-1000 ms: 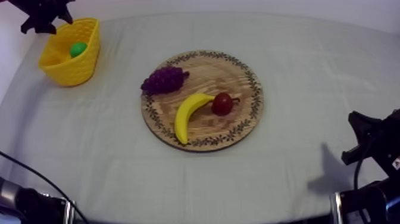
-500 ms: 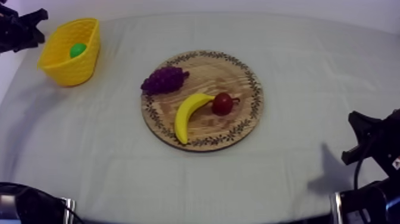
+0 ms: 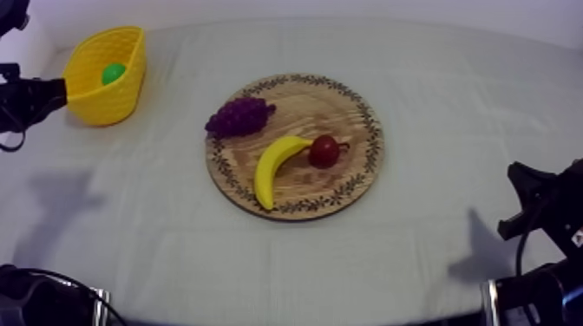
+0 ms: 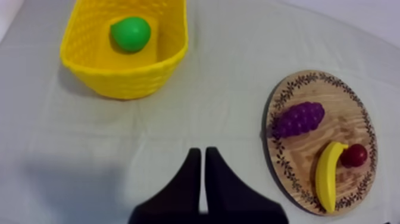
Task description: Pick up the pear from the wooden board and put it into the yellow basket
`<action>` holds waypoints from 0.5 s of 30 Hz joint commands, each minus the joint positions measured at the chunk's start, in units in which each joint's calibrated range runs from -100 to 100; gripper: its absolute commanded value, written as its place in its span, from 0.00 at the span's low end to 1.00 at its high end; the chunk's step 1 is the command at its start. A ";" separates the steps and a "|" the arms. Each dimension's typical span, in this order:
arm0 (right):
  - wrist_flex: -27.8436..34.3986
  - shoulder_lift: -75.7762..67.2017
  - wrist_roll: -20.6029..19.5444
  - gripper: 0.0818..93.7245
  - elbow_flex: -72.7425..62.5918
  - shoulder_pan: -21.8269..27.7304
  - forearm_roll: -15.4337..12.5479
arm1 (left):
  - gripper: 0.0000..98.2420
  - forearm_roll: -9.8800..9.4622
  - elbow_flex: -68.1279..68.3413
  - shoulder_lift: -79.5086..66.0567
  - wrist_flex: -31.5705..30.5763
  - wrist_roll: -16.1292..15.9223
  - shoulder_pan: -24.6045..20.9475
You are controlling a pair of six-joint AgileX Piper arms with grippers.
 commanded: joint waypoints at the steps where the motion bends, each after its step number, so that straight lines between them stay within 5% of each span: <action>1: 0.02 -0.04 -0.01 0.00 -0.05 0.00 0.01 | 0.00 -0.07 6.35 -5.13 -1.92 0.35 0.34; 10: 0.02 -0.04 -0.01 0.00 -0.05 0.00 0.01 | 0.00 -1.73 23.57 -21.84 -8.51 -0.82 -0.02; 15: 0.02 -0.04 -0.02 0.00 -0.05 0.00 0.01 | 0.00 -0.57 30.45 -31.18 -9.33 -9.70 -0.47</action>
